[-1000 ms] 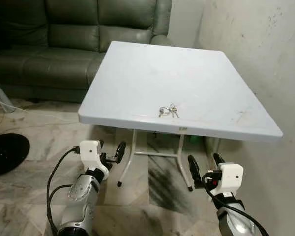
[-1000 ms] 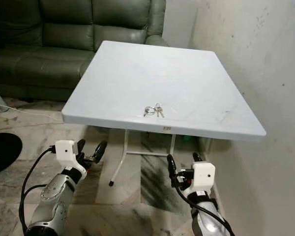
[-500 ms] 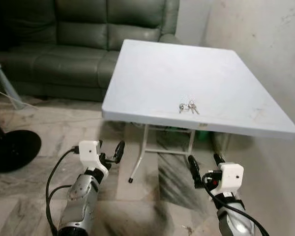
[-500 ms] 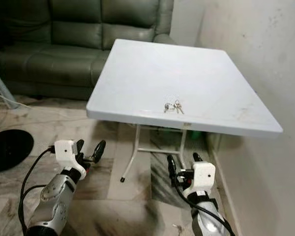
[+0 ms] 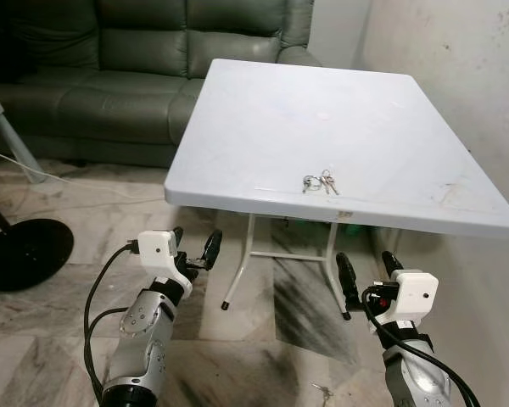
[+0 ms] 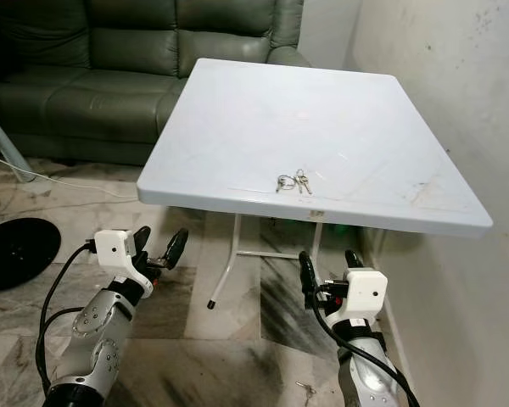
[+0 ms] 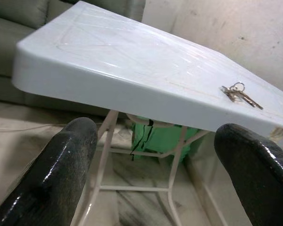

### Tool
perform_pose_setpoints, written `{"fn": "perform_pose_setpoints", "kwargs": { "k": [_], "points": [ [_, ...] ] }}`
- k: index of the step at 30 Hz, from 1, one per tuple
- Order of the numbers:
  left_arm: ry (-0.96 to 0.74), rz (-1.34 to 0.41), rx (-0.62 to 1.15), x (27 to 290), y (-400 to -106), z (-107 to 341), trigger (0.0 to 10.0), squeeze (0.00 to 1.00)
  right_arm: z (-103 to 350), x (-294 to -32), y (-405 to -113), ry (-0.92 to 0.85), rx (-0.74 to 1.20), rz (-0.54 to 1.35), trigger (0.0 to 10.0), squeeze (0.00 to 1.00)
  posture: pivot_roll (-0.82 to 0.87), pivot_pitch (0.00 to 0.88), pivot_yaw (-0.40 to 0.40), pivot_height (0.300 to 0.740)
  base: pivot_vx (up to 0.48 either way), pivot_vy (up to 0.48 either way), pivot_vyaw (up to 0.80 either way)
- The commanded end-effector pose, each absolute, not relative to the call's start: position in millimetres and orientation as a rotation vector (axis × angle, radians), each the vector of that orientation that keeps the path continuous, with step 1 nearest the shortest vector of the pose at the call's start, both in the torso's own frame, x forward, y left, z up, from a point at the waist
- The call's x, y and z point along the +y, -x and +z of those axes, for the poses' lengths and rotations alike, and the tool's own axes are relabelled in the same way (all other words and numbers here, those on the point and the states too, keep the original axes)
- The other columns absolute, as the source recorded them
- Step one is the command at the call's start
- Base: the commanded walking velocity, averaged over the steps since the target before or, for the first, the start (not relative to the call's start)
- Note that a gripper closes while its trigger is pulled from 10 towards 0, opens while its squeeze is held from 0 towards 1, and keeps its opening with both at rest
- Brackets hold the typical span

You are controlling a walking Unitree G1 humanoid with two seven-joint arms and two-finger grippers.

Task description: Hang keys on a hook

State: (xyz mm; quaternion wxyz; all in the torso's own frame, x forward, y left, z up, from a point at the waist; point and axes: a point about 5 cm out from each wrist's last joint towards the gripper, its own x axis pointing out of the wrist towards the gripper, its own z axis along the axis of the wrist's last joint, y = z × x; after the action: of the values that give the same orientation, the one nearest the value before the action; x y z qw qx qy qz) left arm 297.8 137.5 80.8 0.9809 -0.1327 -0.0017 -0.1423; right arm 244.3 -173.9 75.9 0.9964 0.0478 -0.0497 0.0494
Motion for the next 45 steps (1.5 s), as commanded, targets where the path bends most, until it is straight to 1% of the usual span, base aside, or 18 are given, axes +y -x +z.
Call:
{"fn": "perform_pose_setpoints", "kwargs": {
  "k": [1,38,45],
  "points": [
    [0.271,-0.295,-0.007,135.9,-297.7,83.3,10.0,0.0,78.1,-177.0,-243.5,-0.097,-0.105,0.086,10.0,0.0,-0.03,0.054,-0.065,0.714,0.307,0.0,0.0],
    [0.276,-0.289,0.02,131.3,-292.7,80.2,10.0,0.0,76.7,-174.8,-241.2,-0.097,-0.09,0.108,10.0,0.0,-0.02,0.061,-0.072,0.714,0.334,0.0,0.0],
    [0.263,-0.298,0.023,127.2,-291.7,79.6,10.0,0.0,76.1,-174.6,-242.0,-0.09,-0.08,0.122,10.0,0.0,-0.02,0.057,-0.075,0.714,0.0,0.0,0.0]
  ]
}}
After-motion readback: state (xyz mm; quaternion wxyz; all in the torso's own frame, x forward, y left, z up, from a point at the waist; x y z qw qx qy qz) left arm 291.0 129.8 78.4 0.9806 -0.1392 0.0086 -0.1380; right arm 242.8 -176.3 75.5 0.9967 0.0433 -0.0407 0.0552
